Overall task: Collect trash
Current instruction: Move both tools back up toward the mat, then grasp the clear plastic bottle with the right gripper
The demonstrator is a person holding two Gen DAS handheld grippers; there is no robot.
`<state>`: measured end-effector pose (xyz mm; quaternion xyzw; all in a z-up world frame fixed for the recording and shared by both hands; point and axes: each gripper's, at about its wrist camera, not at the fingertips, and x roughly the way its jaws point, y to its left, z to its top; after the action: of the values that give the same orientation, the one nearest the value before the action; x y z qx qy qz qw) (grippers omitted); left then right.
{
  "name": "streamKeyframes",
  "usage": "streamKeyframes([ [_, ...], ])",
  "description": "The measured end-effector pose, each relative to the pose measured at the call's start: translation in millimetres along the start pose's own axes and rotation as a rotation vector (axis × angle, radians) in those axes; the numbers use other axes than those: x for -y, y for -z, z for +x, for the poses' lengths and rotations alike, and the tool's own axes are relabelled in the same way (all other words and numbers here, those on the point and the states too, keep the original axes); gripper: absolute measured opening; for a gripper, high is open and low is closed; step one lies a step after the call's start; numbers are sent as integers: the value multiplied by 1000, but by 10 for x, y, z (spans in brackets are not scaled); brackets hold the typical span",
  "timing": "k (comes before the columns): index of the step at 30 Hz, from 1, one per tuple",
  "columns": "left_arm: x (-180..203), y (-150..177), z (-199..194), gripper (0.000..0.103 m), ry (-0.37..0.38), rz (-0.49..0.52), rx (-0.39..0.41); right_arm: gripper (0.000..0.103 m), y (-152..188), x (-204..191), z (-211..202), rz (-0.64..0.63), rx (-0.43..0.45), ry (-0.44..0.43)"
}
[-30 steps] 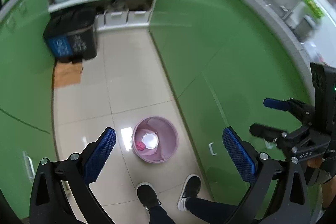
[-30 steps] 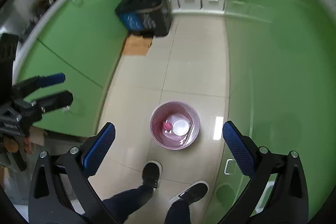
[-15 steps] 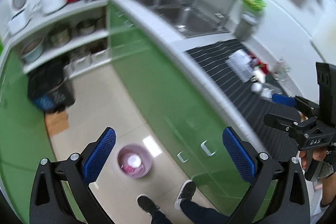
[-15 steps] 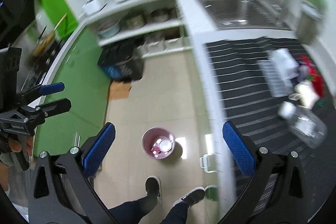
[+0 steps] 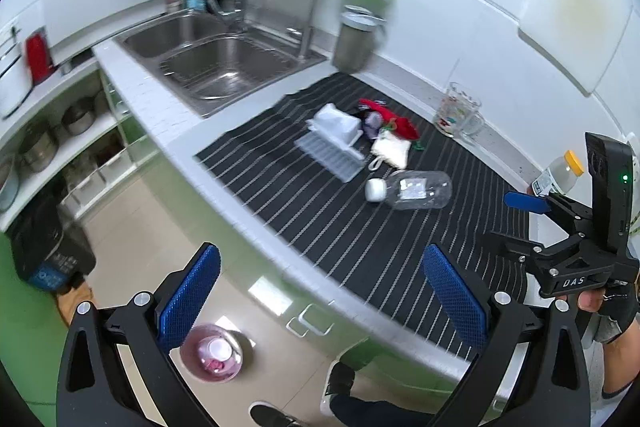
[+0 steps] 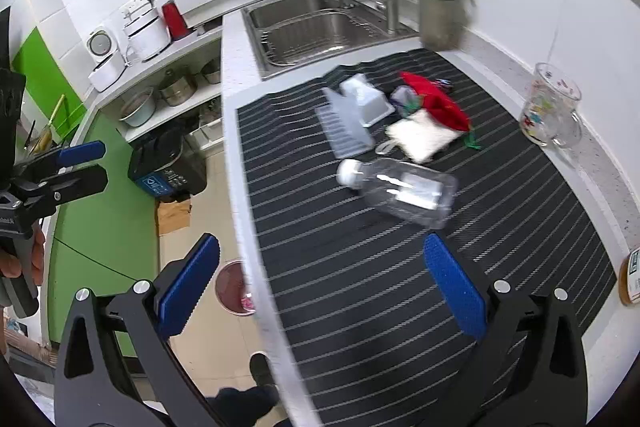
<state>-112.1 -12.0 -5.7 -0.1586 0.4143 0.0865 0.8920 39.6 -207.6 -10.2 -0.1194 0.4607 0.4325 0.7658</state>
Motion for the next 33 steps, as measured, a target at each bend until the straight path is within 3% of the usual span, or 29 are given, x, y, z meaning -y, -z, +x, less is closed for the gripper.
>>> streamKeyframes([
  [4,174,-128,221,97,45,-8,-18,100,-58,216,41,-24,-20,8],
  [14,318,-395,581,97,-14,53,-68,100,-244,503,370,-112,-91,-5],
  [24,127,-652,854,97,-5,22,-94,100,-403,394,1189,-379,-281,10],
  [30,-38,-719,1073,97,13,-20,-127,99,-433,363,1495,-496,-336,9],
  [33,-84,-721,1174,97,26,-32,-145,93,-423,351,1651,-548,-370,20],
])
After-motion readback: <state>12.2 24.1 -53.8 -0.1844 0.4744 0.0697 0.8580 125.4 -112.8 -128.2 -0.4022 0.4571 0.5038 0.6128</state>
